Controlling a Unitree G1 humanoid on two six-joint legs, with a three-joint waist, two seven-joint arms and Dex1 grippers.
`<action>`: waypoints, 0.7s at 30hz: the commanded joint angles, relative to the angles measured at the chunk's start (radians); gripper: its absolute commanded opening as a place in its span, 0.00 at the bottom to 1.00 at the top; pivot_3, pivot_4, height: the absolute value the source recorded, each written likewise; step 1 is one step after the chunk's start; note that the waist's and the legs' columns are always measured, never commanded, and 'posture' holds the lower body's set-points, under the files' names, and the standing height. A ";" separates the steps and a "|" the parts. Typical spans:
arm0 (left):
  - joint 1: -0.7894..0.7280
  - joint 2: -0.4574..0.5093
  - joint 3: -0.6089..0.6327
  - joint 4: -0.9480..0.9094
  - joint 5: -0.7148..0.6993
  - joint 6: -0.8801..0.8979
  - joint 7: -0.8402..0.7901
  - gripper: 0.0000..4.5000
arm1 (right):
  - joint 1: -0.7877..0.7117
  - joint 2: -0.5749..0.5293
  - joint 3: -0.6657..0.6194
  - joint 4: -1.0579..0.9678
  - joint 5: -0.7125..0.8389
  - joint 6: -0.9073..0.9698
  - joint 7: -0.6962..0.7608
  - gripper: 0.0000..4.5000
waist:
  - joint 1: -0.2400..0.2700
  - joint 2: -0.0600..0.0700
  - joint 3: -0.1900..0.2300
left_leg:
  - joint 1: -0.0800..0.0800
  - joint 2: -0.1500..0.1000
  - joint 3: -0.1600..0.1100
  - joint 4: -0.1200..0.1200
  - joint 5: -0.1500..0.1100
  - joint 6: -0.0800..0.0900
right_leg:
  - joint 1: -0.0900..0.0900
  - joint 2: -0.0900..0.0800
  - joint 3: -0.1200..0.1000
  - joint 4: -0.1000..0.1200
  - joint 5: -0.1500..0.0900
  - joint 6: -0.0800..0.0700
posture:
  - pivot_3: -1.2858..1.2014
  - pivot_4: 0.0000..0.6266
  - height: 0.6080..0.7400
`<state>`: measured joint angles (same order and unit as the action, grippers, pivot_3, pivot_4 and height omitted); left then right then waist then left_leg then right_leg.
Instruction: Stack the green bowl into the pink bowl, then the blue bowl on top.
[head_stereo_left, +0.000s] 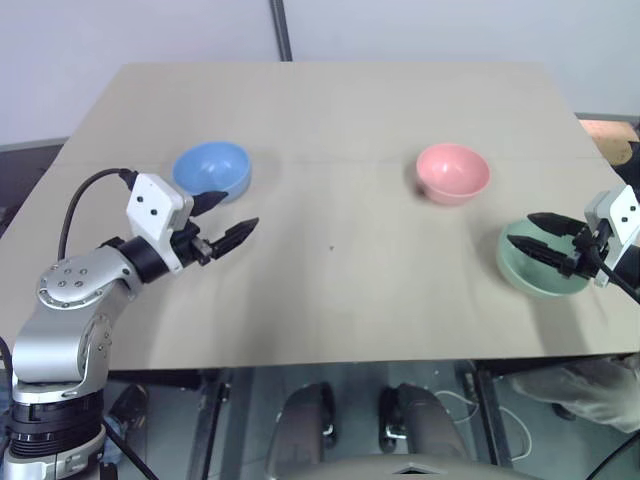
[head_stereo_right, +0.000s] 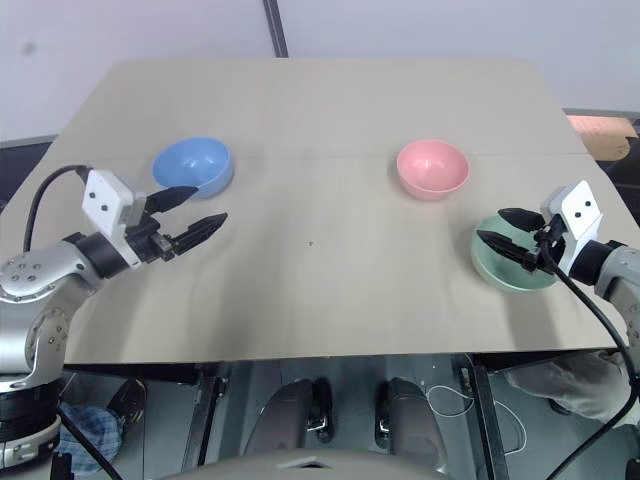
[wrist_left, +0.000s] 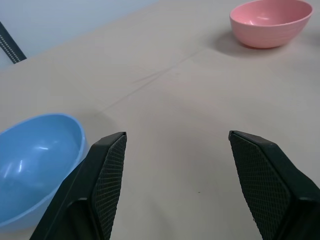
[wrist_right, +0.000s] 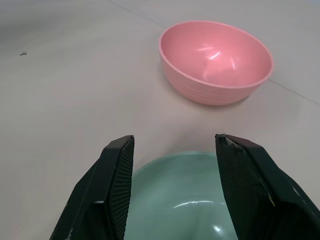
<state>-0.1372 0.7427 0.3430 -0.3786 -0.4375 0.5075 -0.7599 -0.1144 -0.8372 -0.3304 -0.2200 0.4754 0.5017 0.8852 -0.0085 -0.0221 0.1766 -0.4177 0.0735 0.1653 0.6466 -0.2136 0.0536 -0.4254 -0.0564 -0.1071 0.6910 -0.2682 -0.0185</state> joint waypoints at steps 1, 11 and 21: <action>-0.014 -0.005 0.008 -0.010 -0.034 -0.005 0.001 0.76 | -0.017 -0.014 -0.023 -0.033 0.029 0.013 0.003 0.63 | 0.000 0.000 0.000 | 0.000 0.000 0.000 0.000 0.000 0.000 | 0.000 0.000 0.000 0.000 0.000 0.000 | 0.52 0.24 0.99; -0.018 -0.004 0.013 -0.005 -0.054 -0.006 0.006 1.00 | -0.070 -0.025 -0.002 -0.027 0.044 0.038 0.004 0.99 | -0.001 0.000 0.000 | 0.001 0.000 0.000 0.000 0.001 -0.001 | 0.001 0.000 0.000 0.000 0.000 0.000 | 0.52 0.24 0.99; -0.006 -0.002 -0.008 -0.009 -0.047 -0.013 -0.003 1.00 | -0.353 0.016 0.281 0.009 -0.081 0.084 -0.042 0.99 | -0.008 0.000 0.000 | 0.001 0.000 0.000 0.000 0.001 -0.001 | 0.001 0.000 0.000 0.000 0.000 0.000 | 0.52 0.24 0.99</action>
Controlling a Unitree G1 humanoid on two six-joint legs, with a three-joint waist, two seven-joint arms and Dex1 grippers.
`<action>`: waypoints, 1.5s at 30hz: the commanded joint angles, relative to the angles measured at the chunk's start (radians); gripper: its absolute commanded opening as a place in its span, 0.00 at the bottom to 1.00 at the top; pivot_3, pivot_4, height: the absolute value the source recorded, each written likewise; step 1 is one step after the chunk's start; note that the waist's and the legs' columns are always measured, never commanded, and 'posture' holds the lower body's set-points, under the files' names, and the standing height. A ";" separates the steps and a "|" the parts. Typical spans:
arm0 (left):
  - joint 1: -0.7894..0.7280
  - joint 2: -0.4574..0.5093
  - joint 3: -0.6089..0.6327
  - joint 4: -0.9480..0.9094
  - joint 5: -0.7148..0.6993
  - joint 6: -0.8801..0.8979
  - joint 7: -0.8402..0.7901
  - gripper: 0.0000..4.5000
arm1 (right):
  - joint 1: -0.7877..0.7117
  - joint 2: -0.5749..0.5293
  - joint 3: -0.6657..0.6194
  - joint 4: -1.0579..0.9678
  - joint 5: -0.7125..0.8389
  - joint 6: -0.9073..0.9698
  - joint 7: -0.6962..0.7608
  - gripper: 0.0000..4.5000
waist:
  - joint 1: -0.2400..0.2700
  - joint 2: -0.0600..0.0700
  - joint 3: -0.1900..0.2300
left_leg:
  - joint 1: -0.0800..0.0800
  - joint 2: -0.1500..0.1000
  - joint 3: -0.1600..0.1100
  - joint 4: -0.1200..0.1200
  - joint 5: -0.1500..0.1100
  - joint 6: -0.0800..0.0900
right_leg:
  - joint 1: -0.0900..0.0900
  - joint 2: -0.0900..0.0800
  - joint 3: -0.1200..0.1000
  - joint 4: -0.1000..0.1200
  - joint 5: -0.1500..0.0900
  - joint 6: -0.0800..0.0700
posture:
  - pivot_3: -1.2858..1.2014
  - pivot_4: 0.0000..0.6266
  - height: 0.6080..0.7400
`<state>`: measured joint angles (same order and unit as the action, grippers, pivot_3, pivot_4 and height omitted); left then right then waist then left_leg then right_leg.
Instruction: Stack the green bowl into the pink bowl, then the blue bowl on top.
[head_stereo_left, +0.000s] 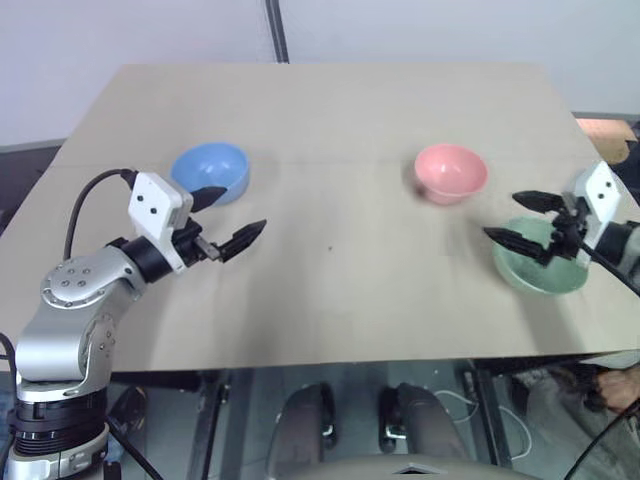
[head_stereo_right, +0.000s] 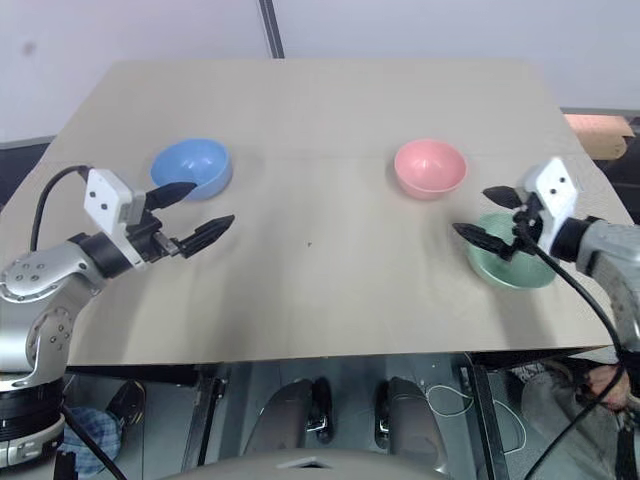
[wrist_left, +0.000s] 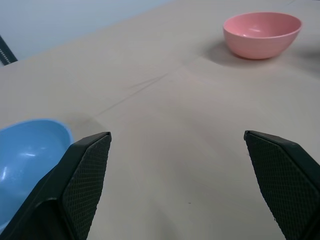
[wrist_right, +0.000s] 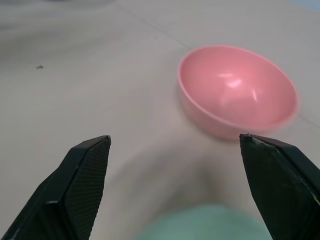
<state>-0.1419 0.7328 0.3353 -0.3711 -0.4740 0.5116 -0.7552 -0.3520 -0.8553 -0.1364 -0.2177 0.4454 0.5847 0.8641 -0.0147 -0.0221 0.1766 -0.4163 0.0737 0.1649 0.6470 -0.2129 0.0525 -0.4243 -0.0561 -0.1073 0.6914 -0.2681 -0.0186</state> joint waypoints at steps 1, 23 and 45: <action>-0.001 0.008 -0.006 -0.014 -0.007 -0.021 -0.012 1.00 | -0.162 0.055 0.123 0.020 -0.064 0.004 -0.023 0.99 | -0.002 0.000 0.000 | 0.000 0.000 0.000 0.000 0.000 0.000 | 0.000 0.000 0.000 0.000 0.000 0.000 | 0.52 0.24 0.99; 0.030 0.011 -0.015 -0.020 0.009 -0.054 0.008 1.00 | -0.651 0.307 0.546 0.623 -0.488 -0.046 0.044 0.72 | -0.003 0.000 0.000 | -0.002 0.000 0.000 0.001 0.000 -0.001 | 0.000 -0.001 -0.002 0.001 0.002 -0.004 | 0.52 0.24 0.99; 0.027 0.010 -0.031 -0.003 0.017 -0.065 0.009 1.00 | -0.685 0.323 0.403 0.635 -0.507 -0.164 0.015 0.53 | -0.003 0.000 0.000 | -0.002 0.000 0.000 0.001 0.000 -0.001 | 0.000 -0.001 -0.002 0.001 0.002 -0.004 | 0.52 0.24 0.99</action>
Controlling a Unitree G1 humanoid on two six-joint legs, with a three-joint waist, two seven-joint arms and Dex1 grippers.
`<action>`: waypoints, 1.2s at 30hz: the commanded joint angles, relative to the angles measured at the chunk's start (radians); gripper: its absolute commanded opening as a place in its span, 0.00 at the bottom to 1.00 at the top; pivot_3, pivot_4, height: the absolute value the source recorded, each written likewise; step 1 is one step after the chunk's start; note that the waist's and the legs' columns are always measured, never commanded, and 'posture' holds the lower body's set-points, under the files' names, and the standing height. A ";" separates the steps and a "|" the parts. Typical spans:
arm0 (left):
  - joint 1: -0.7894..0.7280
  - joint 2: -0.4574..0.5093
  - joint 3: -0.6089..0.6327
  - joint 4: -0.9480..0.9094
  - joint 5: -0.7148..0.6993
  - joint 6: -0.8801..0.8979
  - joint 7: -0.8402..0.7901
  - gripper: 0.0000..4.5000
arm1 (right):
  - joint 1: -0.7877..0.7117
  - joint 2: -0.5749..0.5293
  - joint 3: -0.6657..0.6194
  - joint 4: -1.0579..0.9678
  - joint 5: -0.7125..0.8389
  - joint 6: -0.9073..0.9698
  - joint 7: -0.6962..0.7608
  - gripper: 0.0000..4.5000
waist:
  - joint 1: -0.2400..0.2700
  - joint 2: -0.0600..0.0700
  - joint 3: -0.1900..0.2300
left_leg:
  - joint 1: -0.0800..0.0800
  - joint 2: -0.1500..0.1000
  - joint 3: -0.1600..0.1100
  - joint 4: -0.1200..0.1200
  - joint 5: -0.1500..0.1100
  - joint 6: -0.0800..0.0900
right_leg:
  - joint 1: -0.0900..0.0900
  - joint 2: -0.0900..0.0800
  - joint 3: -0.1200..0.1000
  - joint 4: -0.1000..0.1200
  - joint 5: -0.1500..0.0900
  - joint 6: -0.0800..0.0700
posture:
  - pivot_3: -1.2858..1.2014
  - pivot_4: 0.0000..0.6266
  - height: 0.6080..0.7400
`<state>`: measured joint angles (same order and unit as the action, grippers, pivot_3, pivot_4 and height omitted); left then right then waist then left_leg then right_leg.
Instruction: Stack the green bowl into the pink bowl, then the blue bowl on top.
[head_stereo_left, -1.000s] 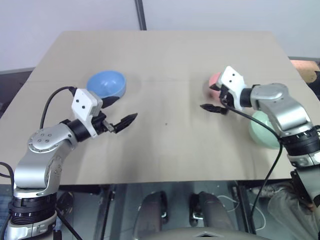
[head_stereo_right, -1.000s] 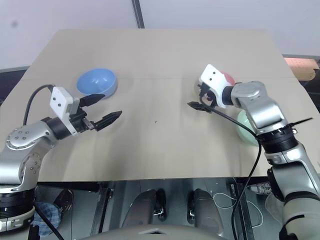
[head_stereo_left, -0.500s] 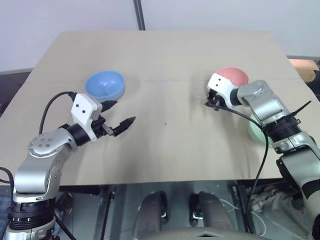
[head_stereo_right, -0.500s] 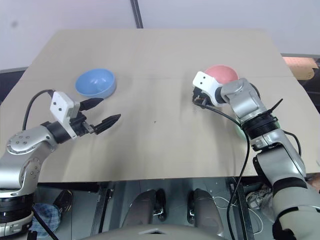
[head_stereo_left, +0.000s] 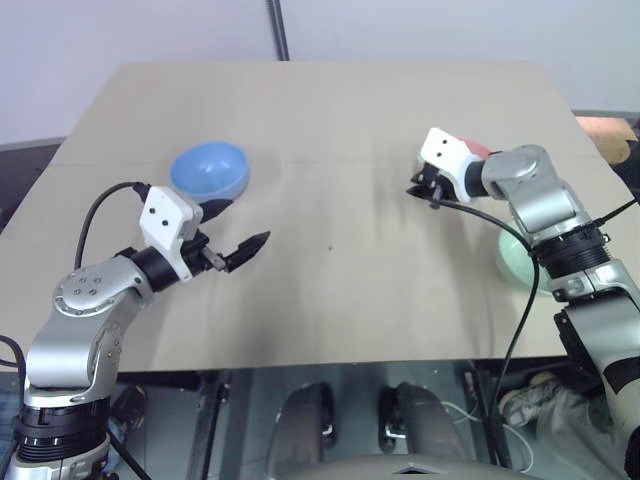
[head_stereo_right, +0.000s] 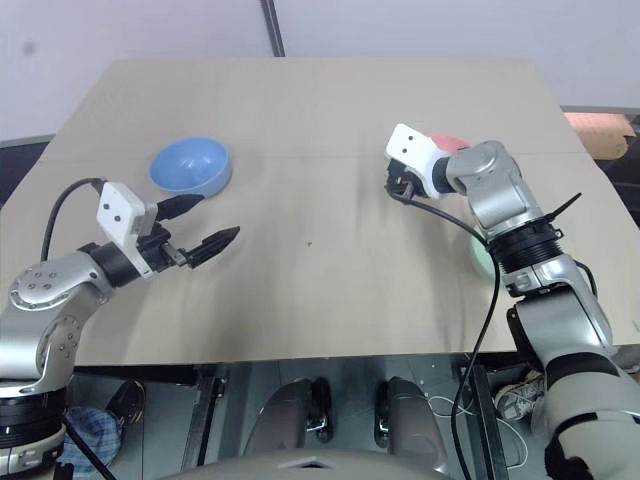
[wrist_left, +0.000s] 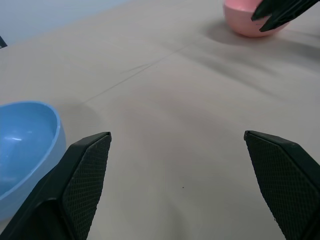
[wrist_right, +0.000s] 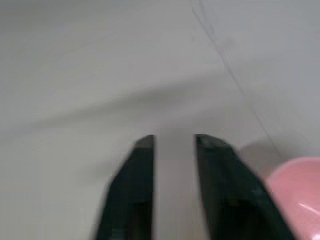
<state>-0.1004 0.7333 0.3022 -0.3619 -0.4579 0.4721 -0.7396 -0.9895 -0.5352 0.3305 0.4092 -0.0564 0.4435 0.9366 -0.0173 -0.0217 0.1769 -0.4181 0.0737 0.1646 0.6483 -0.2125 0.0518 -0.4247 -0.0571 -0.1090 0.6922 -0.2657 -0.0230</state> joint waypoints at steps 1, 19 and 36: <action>-0.016 0.010 0.003 -0.011 0.001 -0.025 -0.008 1.00 | -0.052 0.006 -0.069 0.021 -0.010 -0.026 -0.073 0.71 | 0.000 0.000 0.000 | 0.000 0.000 0.000 0.000 0.000 0.000 | 0.000 0.000 0.000 0.000 0.000 0.000 | 0.52 0.24 0.99; -0.012 0.014 0.007 -0.019 0.001 -0.014 -0.016 1.00 | 0.000 -0.052 0.049 0.170 -0.188 -0.008 -0.053 0.86 | -0.004 0.000 0.000 | 0.000 0.000 0.001 0.000 0.000 0.000 | 0.000 0.000 0.001 0.001 0.000 0.000 | 0.52 0.24 0.99; -0.016 0.016 0.004 -0.013 0.010 -0.019 -0.014 1.00 | 0.081 -0.070 0.046 -0.171 -0.177 0.024 0.068 0.01 | -0.008 0.000 0.000 | 0.001 0.000 0.001 -0.001 0.000 0.000 | 0.000 0.000 0.001 0.001 0.000 0.000 | 0.52 0.24 0.99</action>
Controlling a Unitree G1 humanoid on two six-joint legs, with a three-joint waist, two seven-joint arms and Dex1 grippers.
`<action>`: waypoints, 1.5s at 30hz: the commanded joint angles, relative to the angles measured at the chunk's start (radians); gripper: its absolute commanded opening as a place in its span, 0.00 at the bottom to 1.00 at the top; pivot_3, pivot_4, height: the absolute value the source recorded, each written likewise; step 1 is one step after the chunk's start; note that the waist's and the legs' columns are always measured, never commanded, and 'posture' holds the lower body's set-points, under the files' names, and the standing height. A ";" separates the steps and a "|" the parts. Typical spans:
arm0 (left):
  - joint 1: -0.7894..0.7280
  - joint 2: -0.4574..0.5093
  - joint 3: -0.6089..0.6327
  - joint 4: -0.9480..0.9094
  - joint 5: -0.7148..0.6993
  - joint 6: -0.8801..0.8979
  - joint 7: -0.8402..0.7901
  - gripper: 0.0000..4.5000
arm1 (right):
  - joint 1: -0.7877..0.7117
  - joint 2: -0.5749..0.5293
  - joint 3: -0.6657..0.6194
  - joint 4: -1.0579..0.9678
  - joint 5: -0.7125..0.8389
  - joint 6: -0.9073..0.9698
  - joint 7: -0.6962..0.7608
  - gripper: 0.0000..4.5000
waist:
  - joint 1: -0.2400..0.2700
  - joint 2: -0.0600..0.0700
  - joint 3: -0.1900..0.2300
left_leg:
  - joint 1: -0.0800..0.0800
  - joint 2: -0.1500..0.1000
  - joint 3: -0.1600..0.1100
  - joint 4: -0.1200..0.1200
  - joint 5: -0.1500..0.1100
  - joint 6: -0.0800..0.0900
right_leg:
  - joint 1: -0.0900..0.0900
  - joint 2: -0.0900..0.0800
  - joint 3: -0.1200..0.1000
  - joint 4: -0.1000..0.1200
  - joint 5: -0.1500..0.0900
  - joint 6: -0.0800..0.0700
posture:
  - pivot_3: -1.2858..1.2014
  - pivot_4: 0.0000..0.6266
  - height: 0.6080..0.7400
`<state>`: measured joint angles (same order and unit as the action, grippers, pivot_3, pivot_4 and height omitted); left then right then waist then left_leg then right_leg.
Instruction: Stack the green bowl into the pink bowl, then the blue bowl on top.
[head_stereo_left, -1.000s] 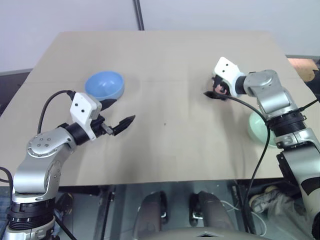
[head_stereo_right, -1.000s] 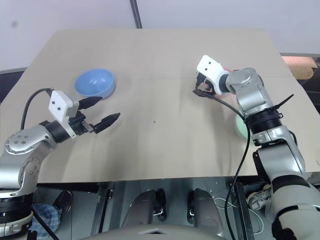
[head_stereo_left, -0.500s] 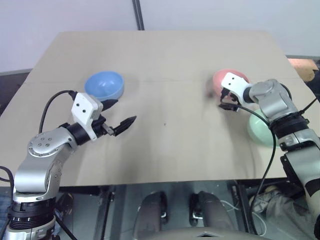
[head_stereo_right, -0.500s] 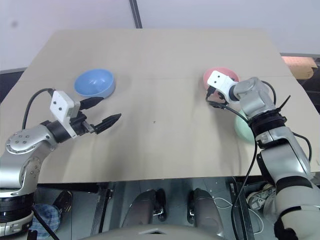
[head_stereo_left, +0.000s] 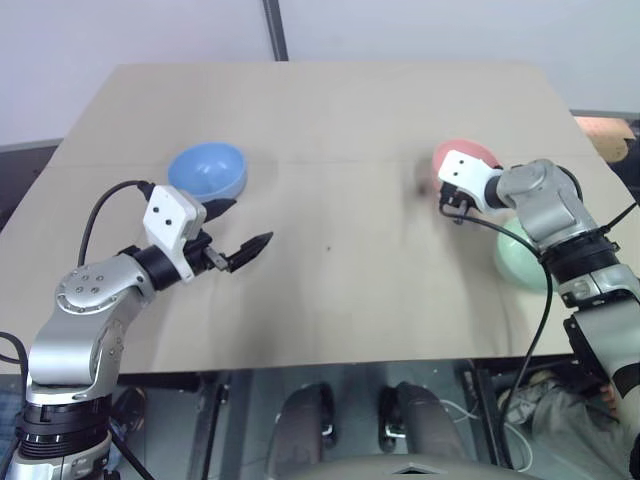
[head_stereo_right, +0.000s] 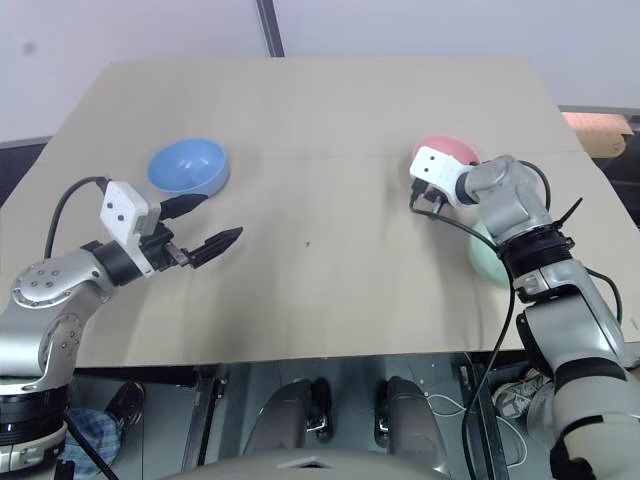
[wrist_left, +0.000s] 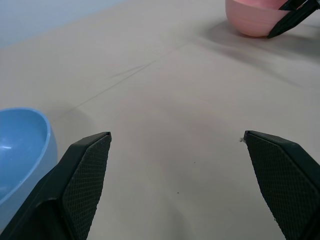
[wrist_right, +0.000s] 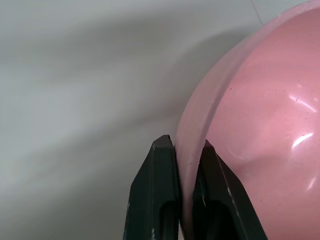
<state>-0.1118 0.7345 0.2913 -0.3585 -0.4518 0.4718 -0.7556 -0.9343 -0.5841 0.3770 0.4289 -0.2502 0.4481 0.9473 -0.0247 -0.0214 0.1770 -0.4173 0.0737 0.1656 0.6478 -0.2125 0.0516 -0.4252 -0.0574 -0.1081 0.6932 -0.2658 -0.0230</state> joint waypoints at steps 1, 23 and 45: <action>-0.003 0.015 0.015 -0.017 0.004 -0.018 0.002 1.00 | 0.047 -0.025 0.008 -0.268 0.015 0.039 0.076 0.01 | -0.001 0.000 0.000 | 0.000 0.000 0.000 0.000 0.000 0.000 | 0.000 0.000 0.000 0.000 0.000 0.000 | 0.52 0.24 0.99; -0.014 0.034 -0.002 -0.008 -0.001 -0.007 -0.020 1.00 | 0.267 0.010 0.291 -0.889 -0.165 0.172 0.141 0.01 | 0.009 -0.001 0.000 | -0.002 0.000 -0.003 0.001 0.000 0.000 | -0.001 0.000 -0.003 0.000 -0.002 0.002 | 0.52 0.24 0.99; -0.009 0.031 -0.001 -0.001 -0.002 -0.015 -0.017 1.00 | 0.276 -0.053 -0.071 -1.075 0.067 0.464 0.243 0.96 | 0.013 -0.001 -0.001 | -0.012 0.000 -0.008 0.004 0.000 0.000 | -0.006 0.000 -0.008 -0.001 0.000 0.000 | 0.52 0.24 0.99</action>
<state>-0.1156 0.7535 0.2668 -0.3416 -0.4523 0.4732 -0.7721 -0.6738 -0.6294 0.3595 -0.5983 -0.2210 0.8771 1.1876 -0.0115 -0.0229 0.1762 -0.4297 0.0734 0.1566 0.6526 -0.2129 0.0514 -0.4312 -0.0579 -0.1167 0.6919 -0.2659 -0.0235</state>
